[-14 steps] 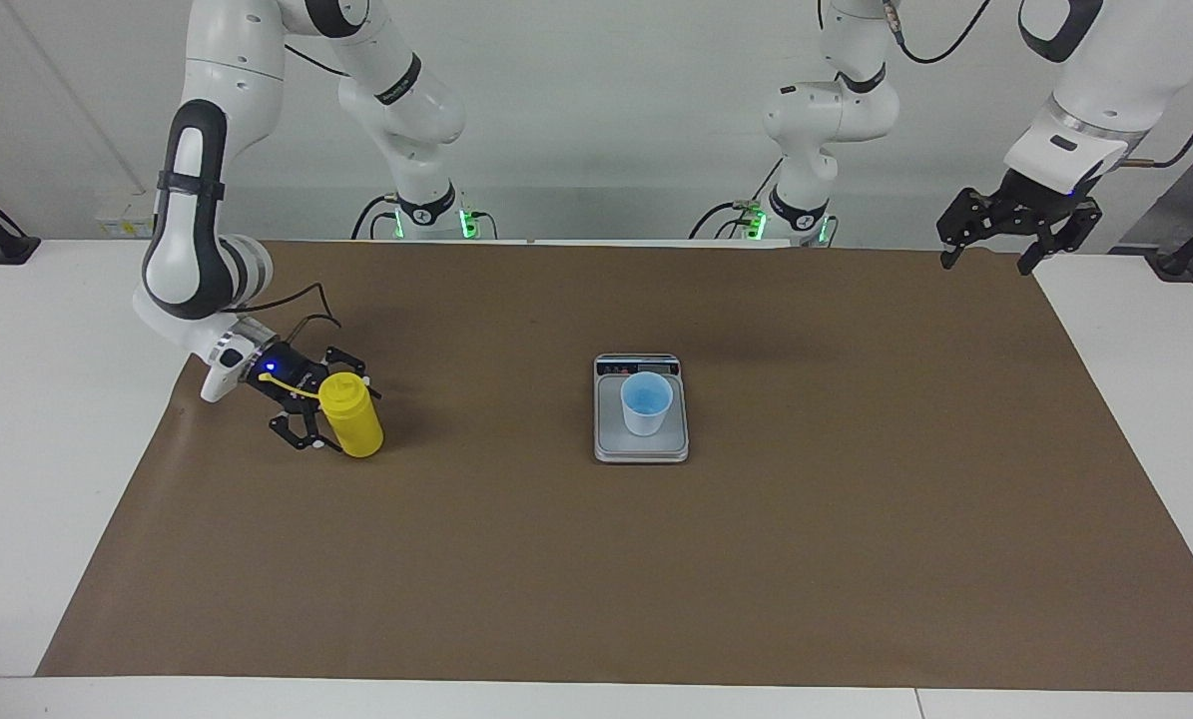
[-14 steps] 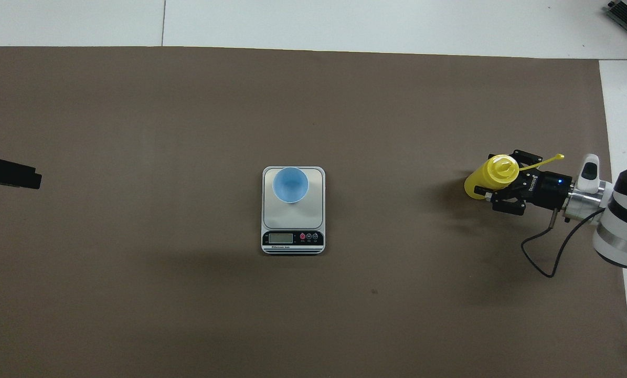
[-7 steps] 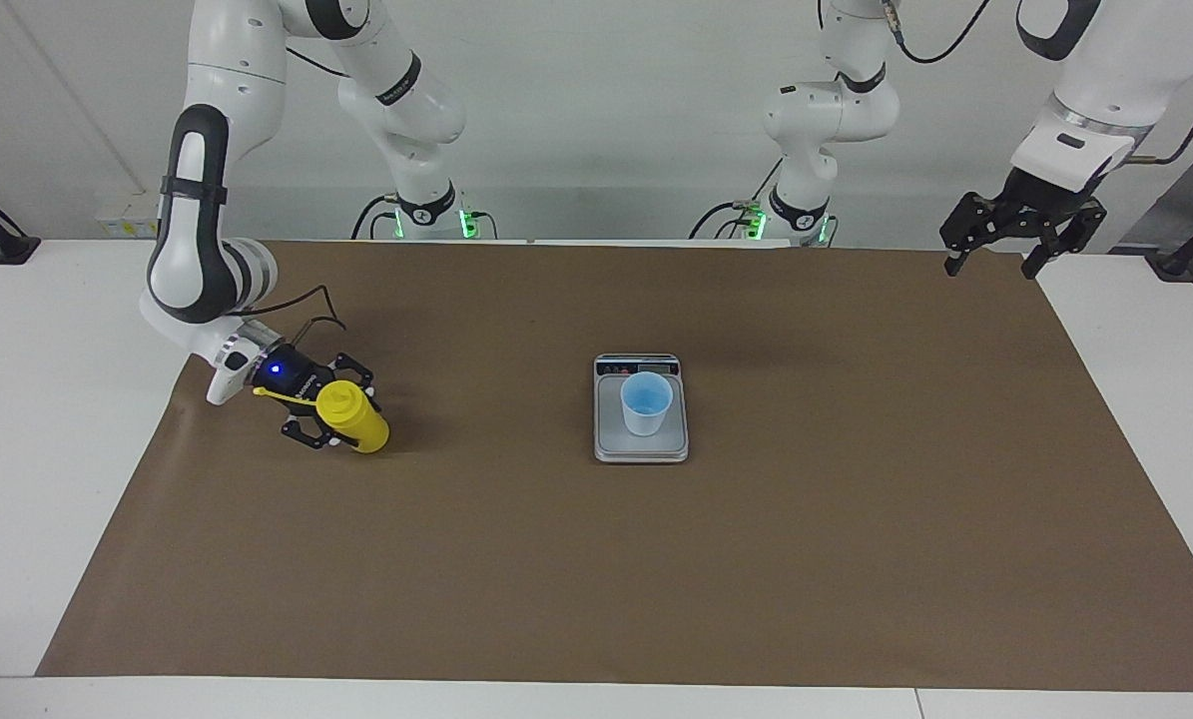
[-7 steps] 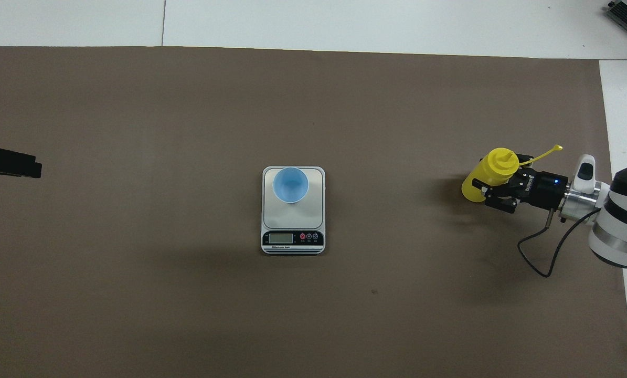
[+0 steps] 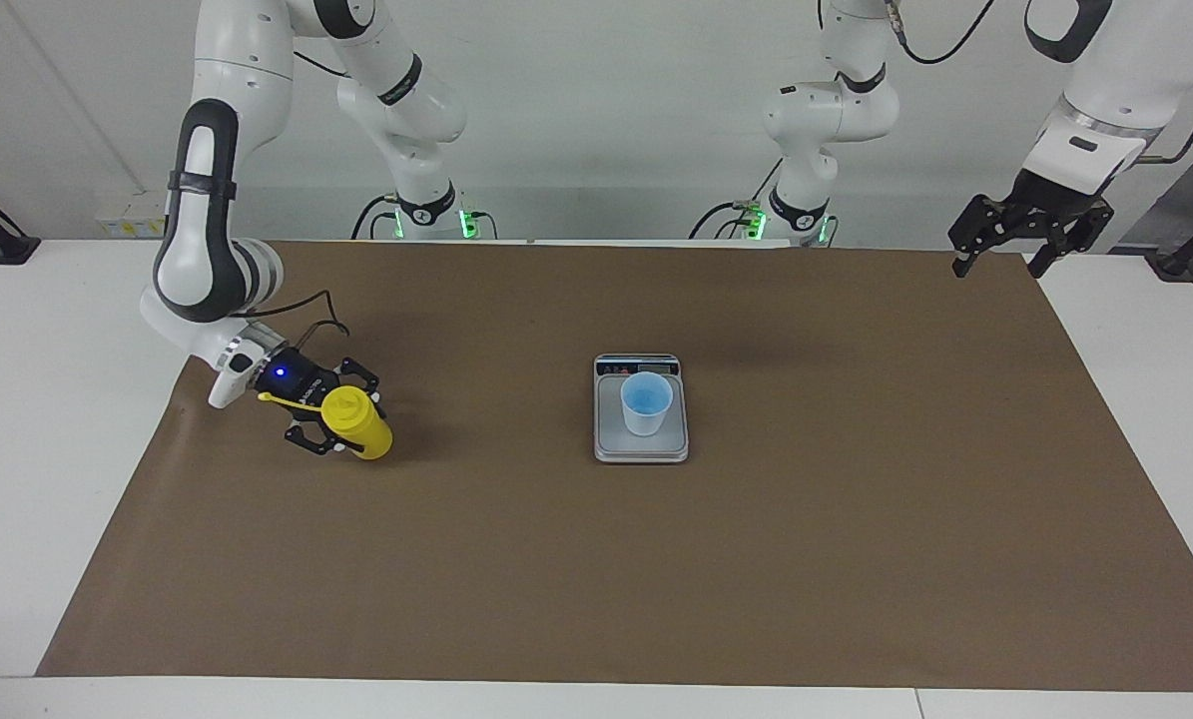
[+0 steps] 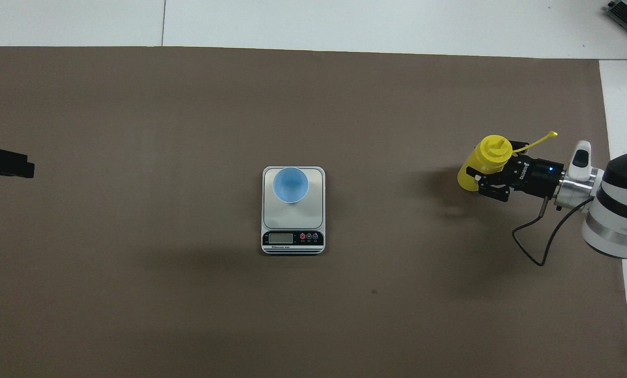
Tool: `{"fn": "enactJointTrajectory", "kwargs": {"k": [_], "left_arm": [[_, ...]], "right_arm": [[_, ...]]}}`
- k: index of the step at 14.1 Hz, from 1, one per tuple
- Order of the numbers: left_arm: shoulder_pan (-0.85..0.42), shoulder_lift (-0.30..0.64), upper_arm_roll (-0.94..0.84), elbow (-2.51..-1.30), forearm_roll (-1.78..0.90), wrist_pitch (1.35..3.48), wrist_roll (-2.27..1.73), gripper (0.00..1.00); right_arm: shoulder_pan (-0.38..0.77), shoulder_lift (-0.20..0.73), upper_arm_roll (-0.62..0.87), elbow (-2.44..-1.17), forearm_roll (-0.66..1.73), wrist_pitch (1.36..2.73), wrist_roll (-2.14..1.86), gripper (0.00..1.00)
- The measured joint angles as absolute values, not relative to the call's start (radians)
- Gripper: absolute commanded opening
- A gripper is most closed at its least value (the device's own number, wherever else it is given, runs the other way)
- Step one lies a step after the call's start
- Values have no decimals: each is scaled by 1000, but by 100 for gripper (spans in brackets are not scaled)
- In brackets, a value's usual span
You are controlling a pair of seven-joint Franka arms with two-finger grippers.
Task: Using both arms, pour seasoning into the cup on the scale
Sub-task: 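Grasp the yellow squeeze bottle with the right gripper and lift it, then carry the yellow bottle with the right gripper toward the cup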
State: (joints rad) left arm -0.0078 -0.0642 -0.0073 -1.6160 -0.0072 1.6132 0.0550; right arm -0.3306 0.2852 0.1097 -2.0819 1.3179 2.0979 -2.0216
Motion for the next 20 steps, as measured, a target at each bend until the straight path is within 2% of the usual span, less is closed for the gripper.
{"fn": "enactJointTrajectory", "kwargs": {"k": [8,14,20], "left_arm": [[-8,-64,-8,-1616,-7,1613,55,100],[-8,-64,-8,-1616,-7,1613,55,100],[-8,-64,-8,-1616,-7,1613,55,100]], "right_arm": [[-149,181,112,-2074,1226,2260,-1838,0],[-32,164,113,-2060,1110,2371,-1768,0],[115,165,113,-2045,1095,2600,-1705,0]]}}
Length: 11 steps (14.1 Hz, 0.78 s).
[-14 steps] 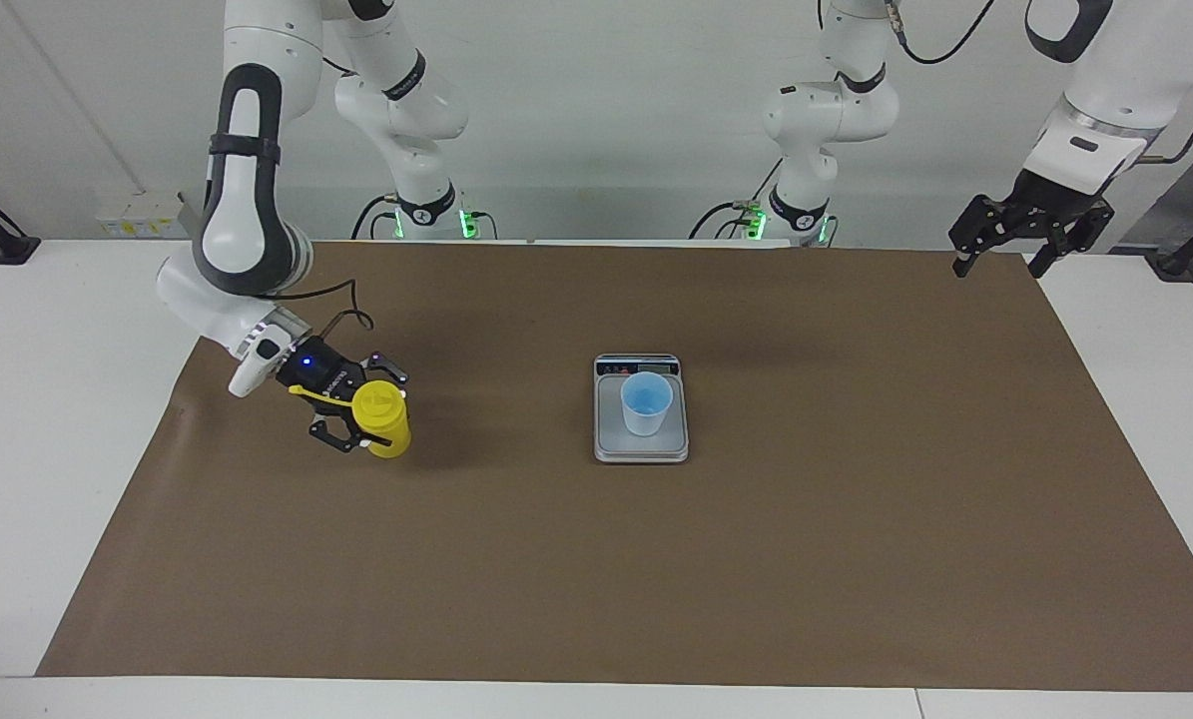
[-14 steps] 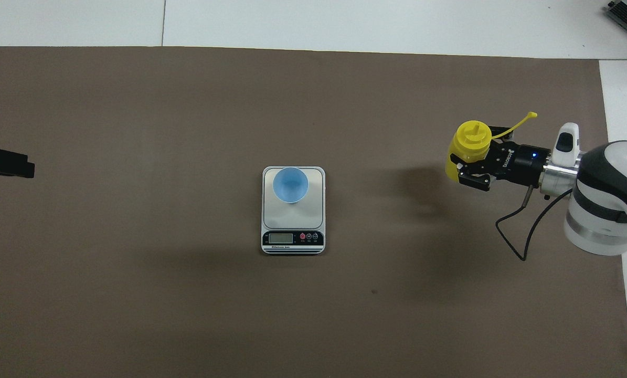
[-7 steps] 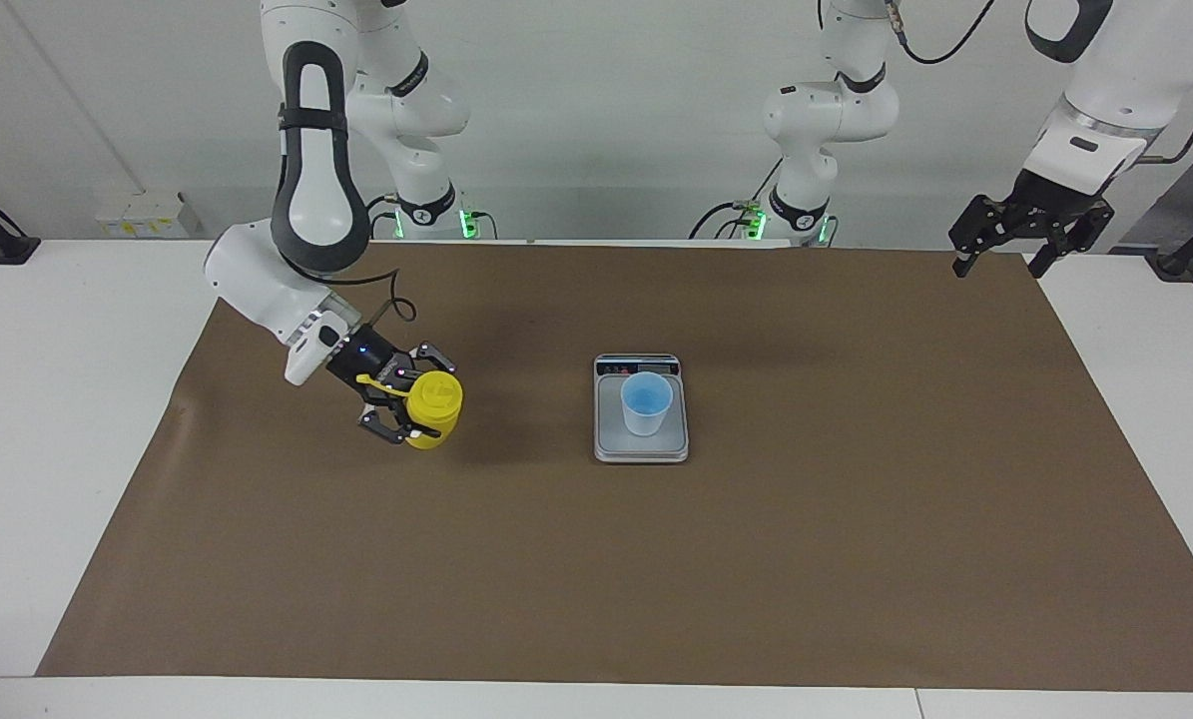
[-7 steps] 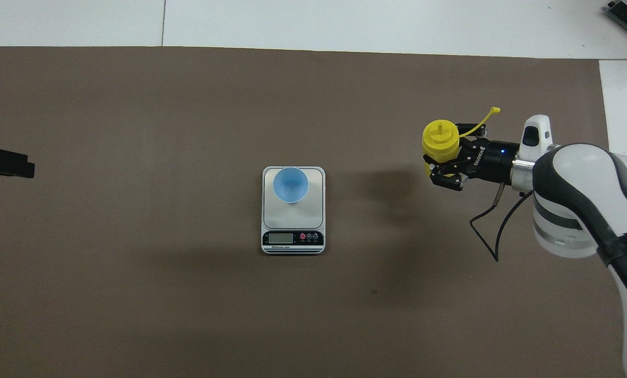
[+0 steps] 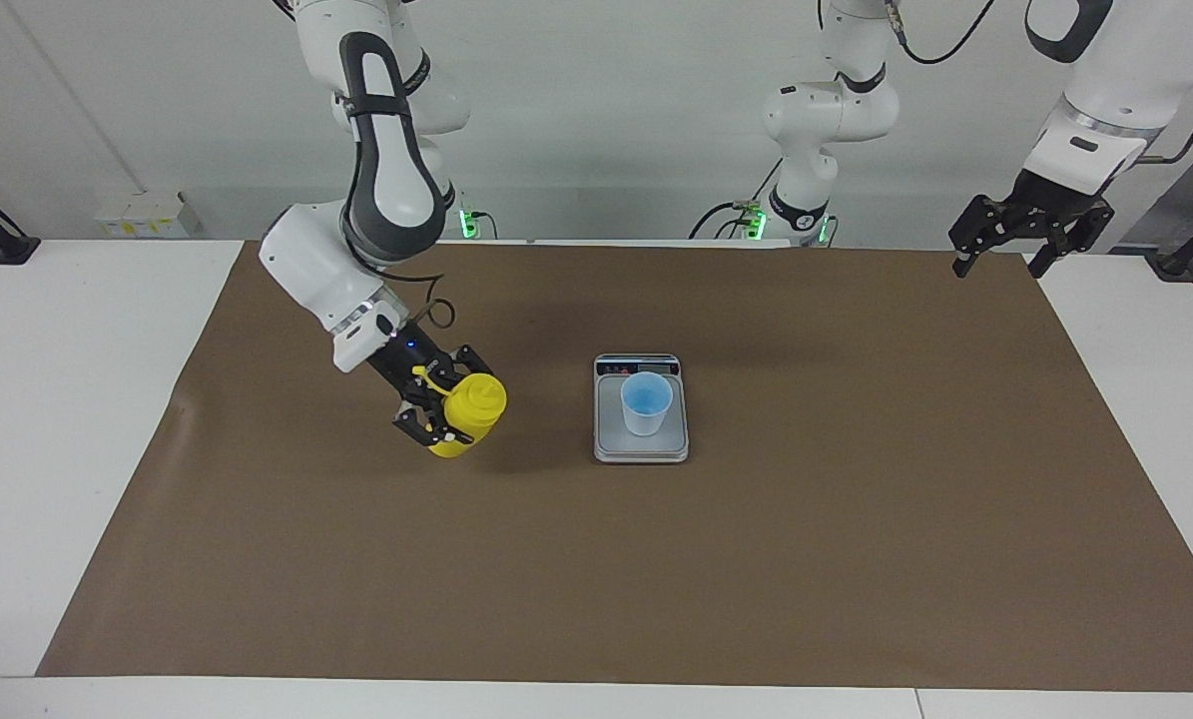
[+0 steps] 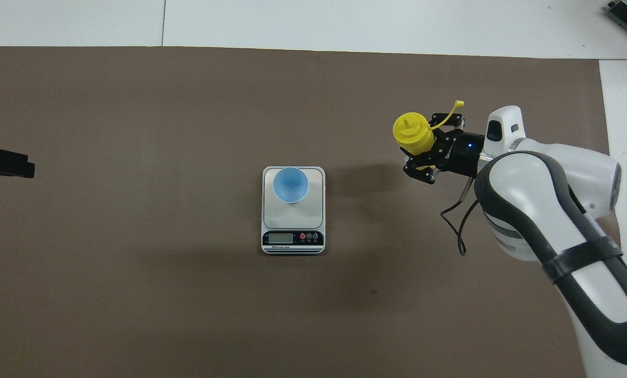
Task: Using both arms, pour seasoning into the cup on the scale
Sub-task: 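Carry the yellow bottle with the right gripper toward the cup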
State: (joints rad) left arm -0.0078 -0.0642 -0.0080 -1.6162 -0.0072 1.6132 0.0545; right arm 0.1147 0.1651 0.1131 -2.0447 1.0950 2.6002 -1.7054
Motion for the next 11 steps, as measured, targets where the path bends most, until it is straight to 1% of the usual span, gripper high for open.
{"fn": "enactJointTrajectory", "kwargs": {"k": [3,5,6,8,10,11], "left_arm": [[-8,-64,-8,-1616,-7,1613,54,100],[-8,-64,-8,-1616,-7,1613,54,100],[-8,-64,-8,-1616,-7,1613,54,100],[-8,-64,-8,-1616,-7,1613,54,100],[-8,-64,-8,-1616,-7,1613,54,100],[-8,-64,-8,-1616,-7,1613,54,100]], "right_arm": [[198,171,113,-2045,1072,2708,-1662,0],[229,176,113,-2041,964,2762,-1607,0],[241,181,112,-2036,887,2779,-1565,0],[260,194,112,-2021,662,2803,-1426,0],[270,205,112,-1998,414,2783,-1235,0],[271,207,112,-1982,291,2750,-1141,0]]}}
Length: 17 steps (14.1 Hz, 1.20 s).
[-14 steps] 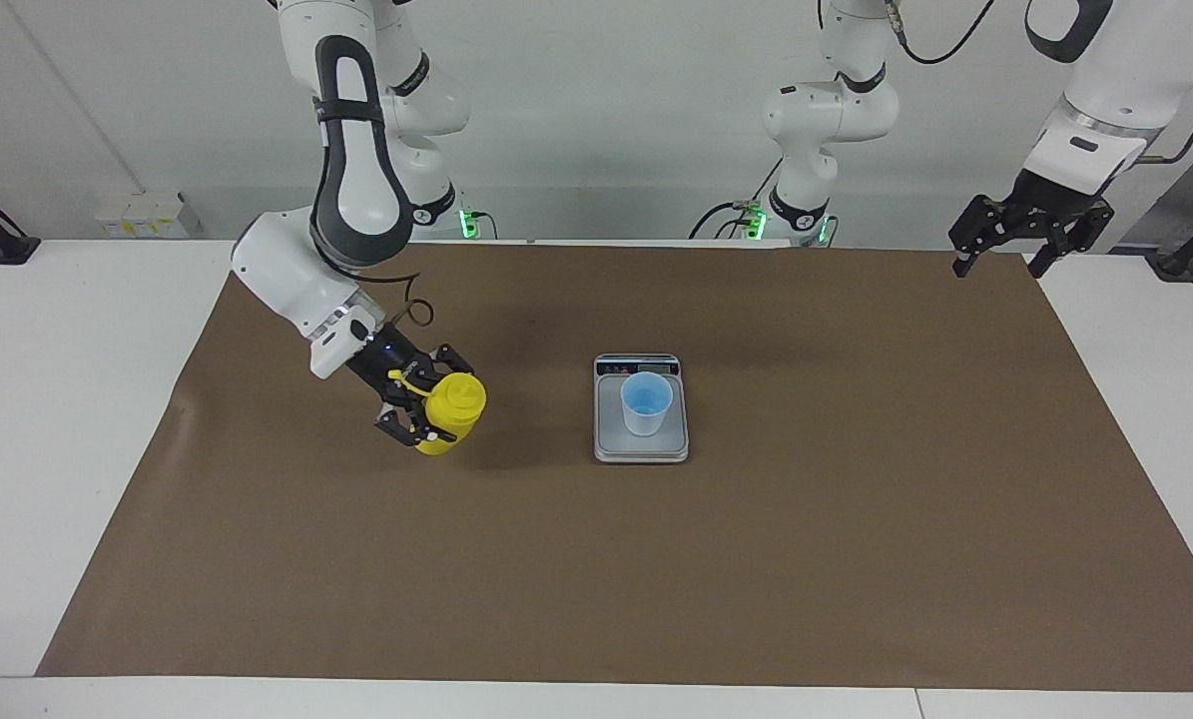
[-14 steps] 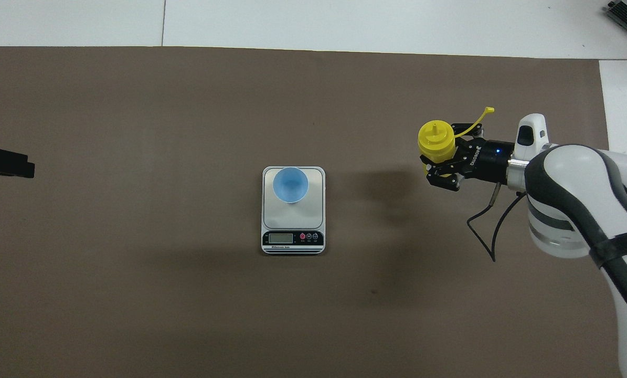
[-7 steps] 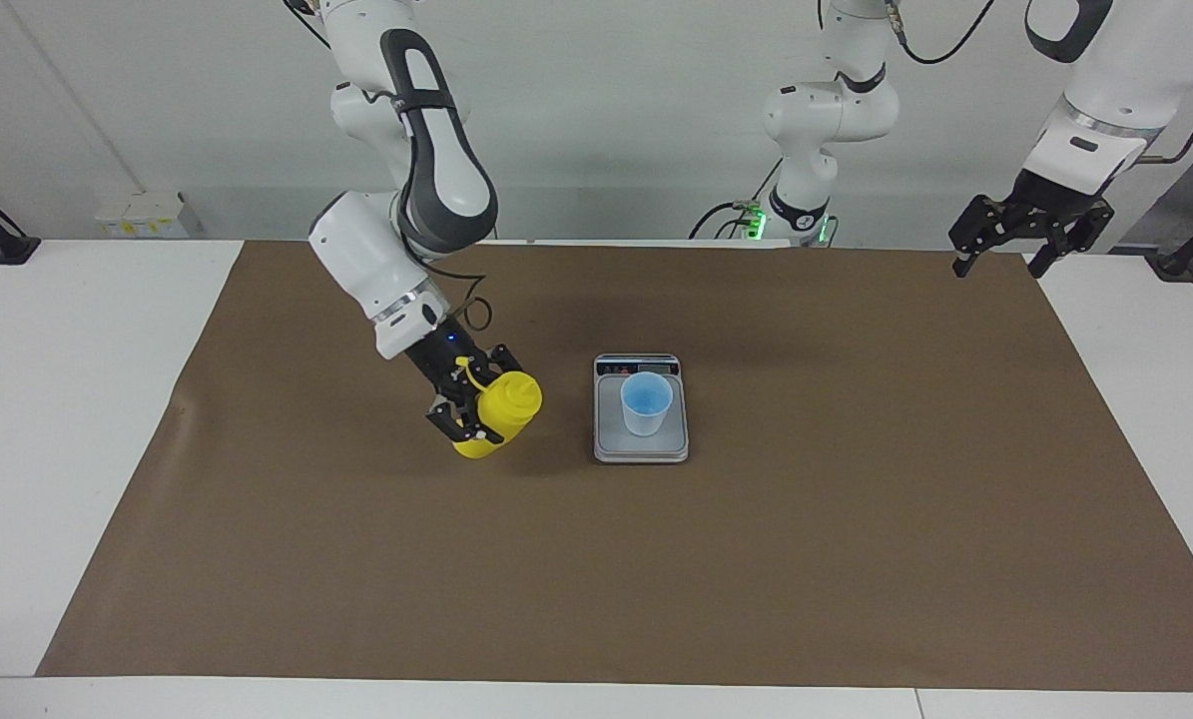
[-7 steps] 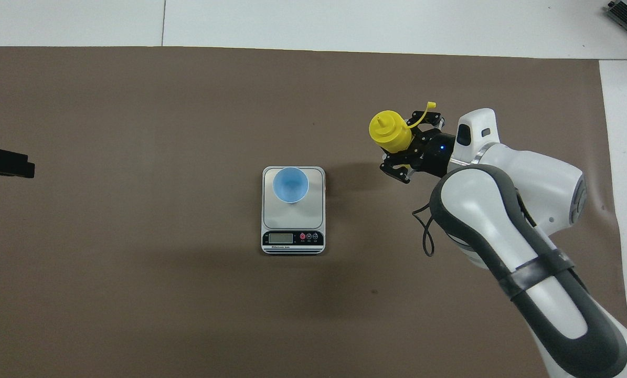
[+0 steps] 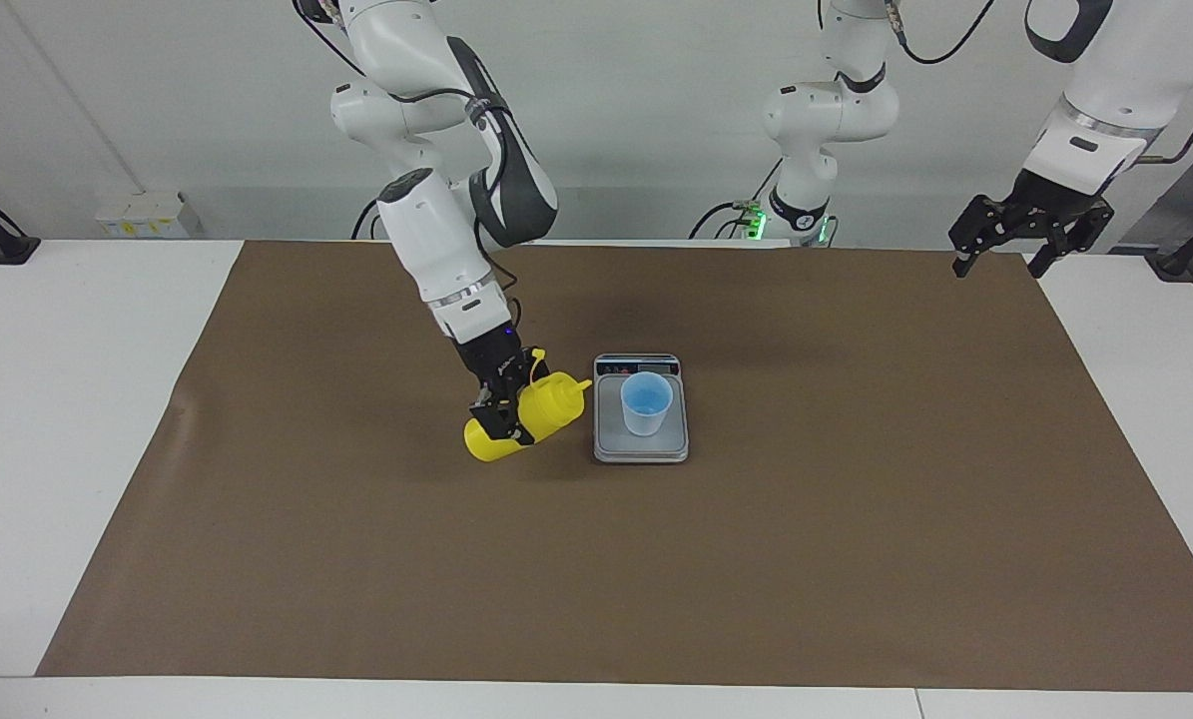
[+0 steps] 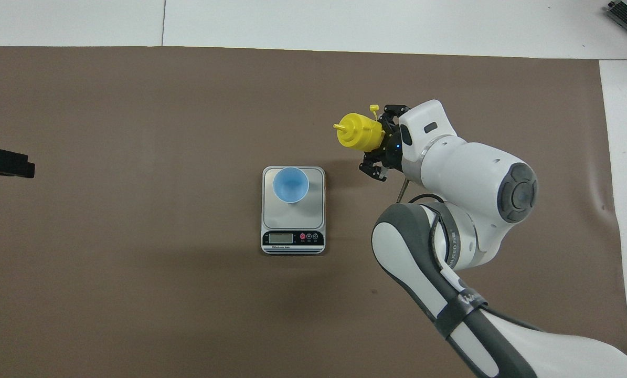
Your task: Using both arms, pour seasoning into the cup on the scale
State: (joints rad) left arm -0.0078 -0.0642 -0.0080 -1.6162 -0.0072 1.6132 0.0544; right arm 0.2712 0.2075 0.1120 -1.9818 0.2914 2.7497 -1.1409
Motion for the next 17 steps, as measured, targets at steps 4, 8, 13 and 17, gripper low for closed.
{"fn": "enactJointTrajectory", "kwargs": {"k": [4,8,13,17], "left_arm": [[-8,-64,-8,-1616,-7,1613,54,100],[-8,-64,-8,-1616,-7,1613,54,100],[-8,-64,-8,-1616,-7,1613,54,100],[-8,-64,-8,-1616,-7,1613,54,100]], "right_arm": [[297,219,114,-1886,-168,2568,-838,0],[359,244,114,-1862,-410,2486,-760,0],[396,249,115,-1855,-577,2396,-759,0],[439,262,114,-1843,-659,2310,-743,0]]}}
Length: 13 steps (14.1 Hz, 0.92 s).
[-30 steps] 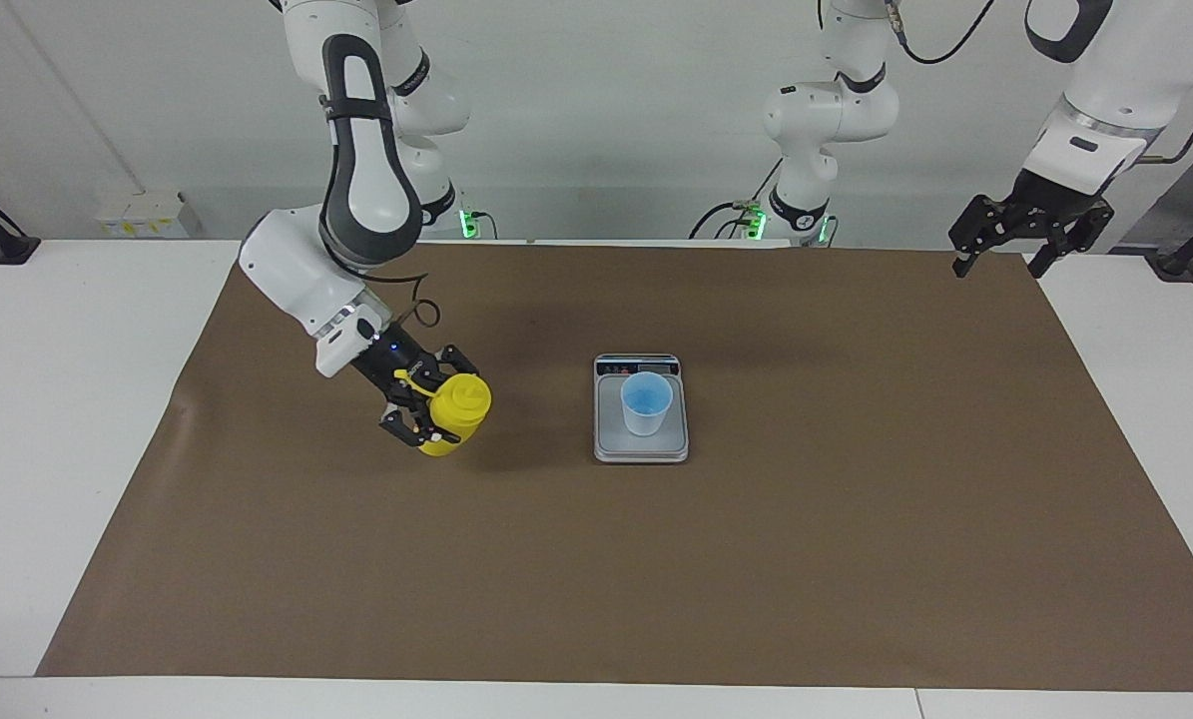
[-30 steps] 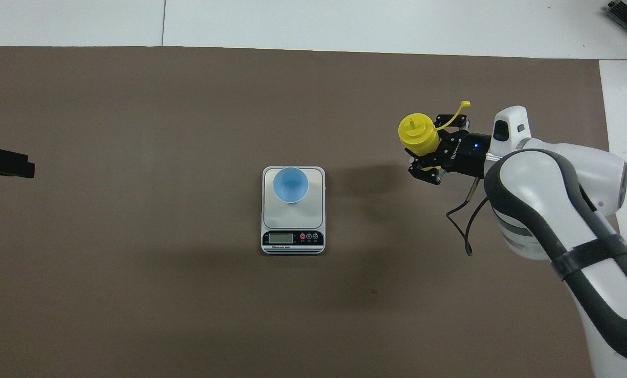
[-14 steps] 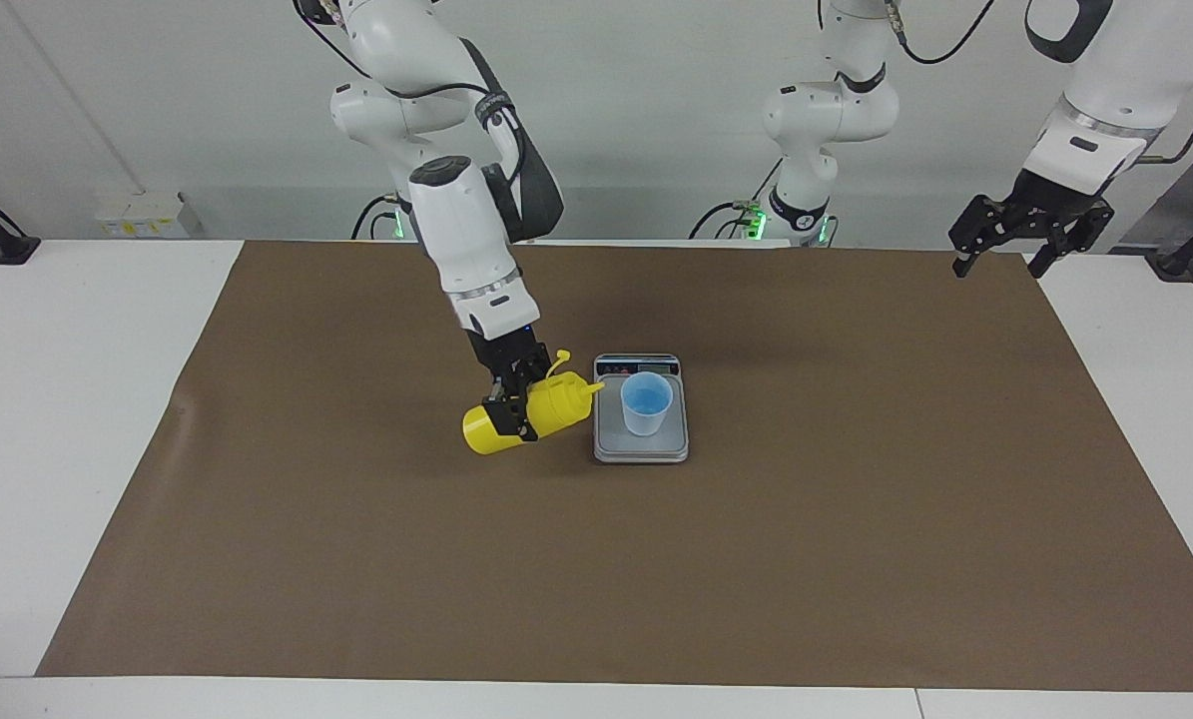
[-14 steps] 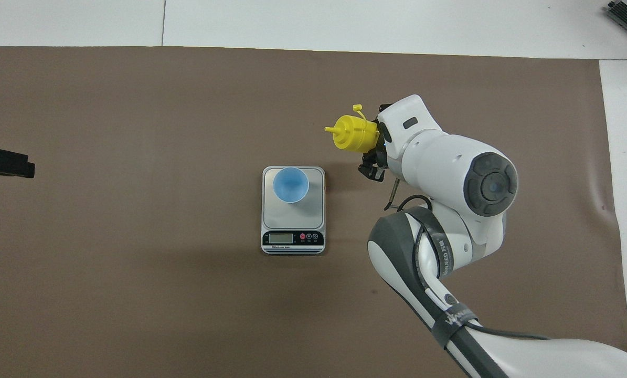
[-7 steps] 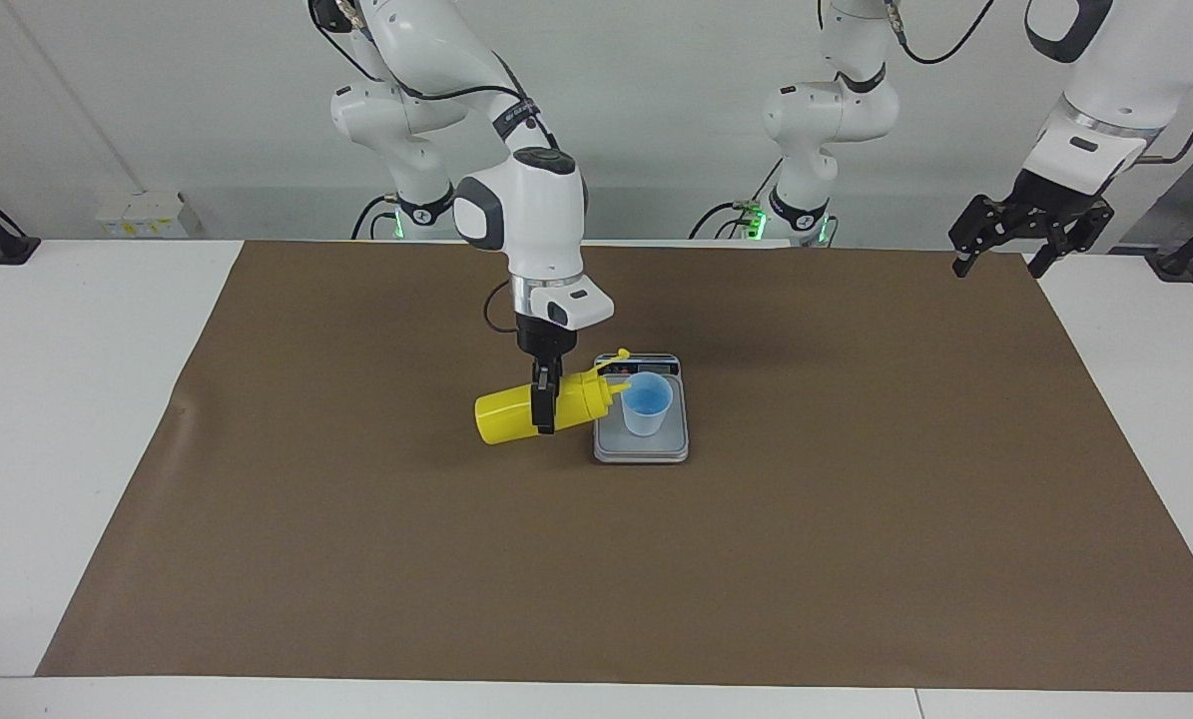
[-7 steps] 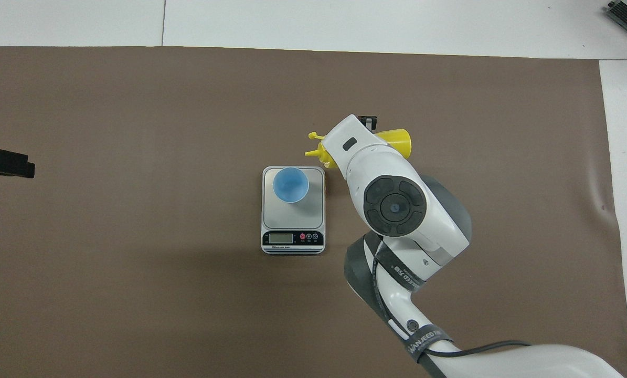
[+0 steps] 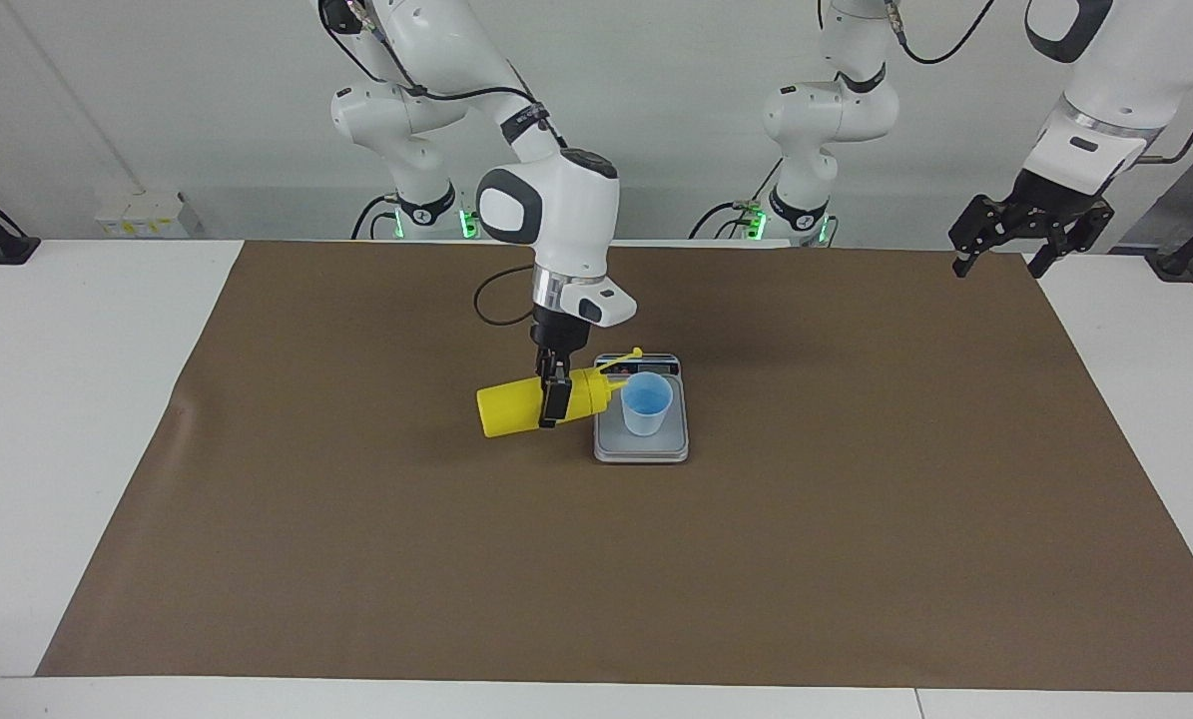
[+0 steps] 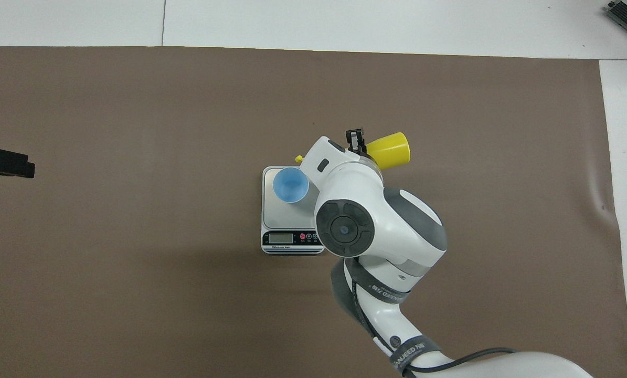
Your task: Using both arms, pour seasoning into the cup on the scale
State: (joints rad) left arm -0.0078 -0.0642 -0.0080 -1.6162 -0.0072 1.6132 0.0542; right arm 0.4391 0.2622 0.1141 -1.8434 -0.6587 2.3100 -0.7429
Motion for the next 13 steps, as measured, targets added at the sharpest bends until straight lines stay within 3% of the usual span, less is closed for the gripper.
{"fn": "enactJointTrajectory", "kwargs": {"k": [9,13], "left_arm": [[-8,-64,-8,-1616,-7,1613,54,100],[-8,-64,-8,-1616,-7,1613,54,100]], "right_arm": [[551,369,115,-1732,-920,2099,-632,0],[565,380,115,-1715,-962,2074,-632,0]]}}
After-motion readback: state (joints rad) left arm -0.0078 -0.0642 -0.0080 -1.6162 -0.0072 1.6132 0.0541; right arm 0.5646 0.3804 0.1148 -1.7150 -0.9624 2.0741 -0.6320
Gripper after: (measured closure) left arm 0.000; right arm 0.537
